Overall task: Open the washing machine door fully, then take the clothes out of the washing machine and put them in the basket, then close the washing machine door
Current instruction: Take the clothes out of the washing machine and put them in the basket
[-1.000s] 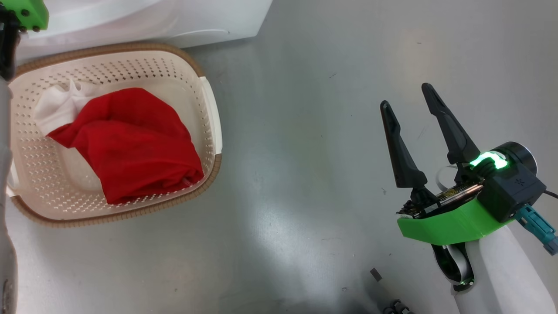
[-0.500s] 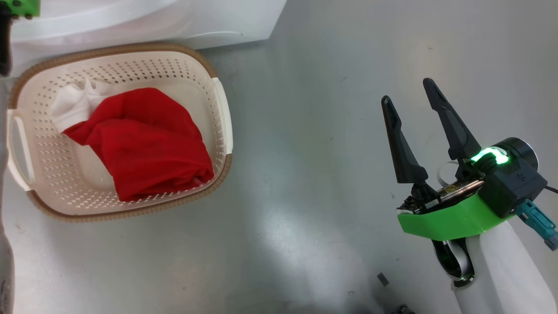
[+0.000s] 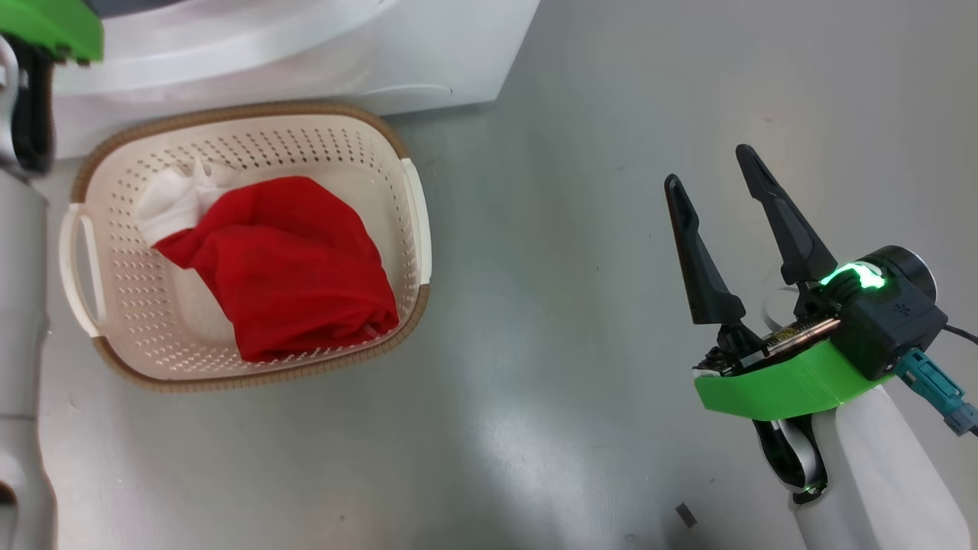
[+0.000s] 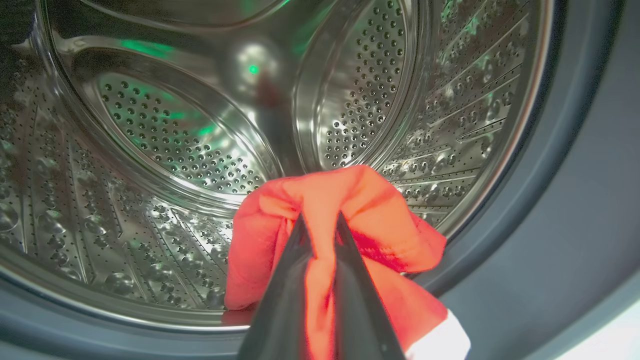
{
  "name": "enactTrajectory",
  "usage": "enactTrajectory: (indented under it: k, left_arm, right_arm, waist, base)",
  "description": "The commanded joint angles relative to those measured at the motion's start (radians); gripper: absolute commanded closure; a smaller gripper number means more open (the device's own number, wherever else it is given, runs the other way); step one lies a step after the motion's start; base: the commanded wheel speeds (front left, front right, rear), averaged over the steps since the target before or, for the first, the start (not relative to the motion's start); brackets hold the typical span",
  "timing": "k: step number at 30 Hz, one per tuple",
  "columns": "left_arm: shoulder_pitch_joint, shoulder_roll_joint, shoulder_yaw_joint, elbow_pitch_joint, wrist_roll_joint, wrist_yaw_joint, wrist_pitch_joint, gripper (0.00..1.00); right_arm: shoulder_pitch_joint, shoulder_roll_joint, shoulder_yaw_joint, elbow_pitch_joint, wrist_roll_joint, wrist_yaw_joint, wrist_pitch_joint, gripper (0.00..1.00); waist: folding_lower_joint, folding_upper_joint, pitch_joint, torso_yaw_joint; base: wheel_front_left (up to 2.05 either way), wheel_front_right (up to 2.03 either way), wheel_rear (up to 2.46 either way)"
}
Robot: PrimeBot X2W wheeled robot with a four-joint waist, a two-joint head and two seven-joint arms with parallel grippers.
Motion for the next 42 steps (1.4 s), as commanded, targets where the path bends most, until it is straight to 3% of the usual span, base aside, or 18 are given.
enactTrajectory:
  k: [1, 17, 27, 42]
  left_arm:
    - [0.047, 0.053, 0.028, -0.069, 0.005, 0.01, -0.008, 1.0]
    - [0.412, 0.027, 0.087, -0.426, 0.048, 0.036, -0.008, 1.0]
    - [0.607, 0.015, 0.138, -0.601, 0.045, 0.028, -0.008, 1.0]
    - [0.896, -0.057, 0.184, -0.845, 0.051, 0.053, -0.008, 1.0]
  right_arm:
    - [0.014, 0.001, 0.02, -0.017, -0.008, 0.006, -0.006, 0.0]
    - [0.046, 0.001, 0.027, 0.008, -0.01, 0.006, -0.006, 0.0]
    - [0.064, 0.001, 0.029, 0.019, -0.011, 0.006, -0.006, 0.0]
    - [0.093, 0.001, 0.028, 0.034, 0.005, 0.006, -0.006, 0.0]
  waist:
    - [0.0, 0.0, -0.025, 0.006]
    - [0.0, 0.0, -0.166, 0.021]
    - [0.0, 0.0, -0.245, 0.041]
    - [0.0, 0.0, -0.358, 0.064]
  base:
    - [0.0, 0.0, 0.0]
    - [0.0, 0.0, 0.0]
    - [0.0, 0.0, 0.0]
    - [0.0, 0.0, 0.0]
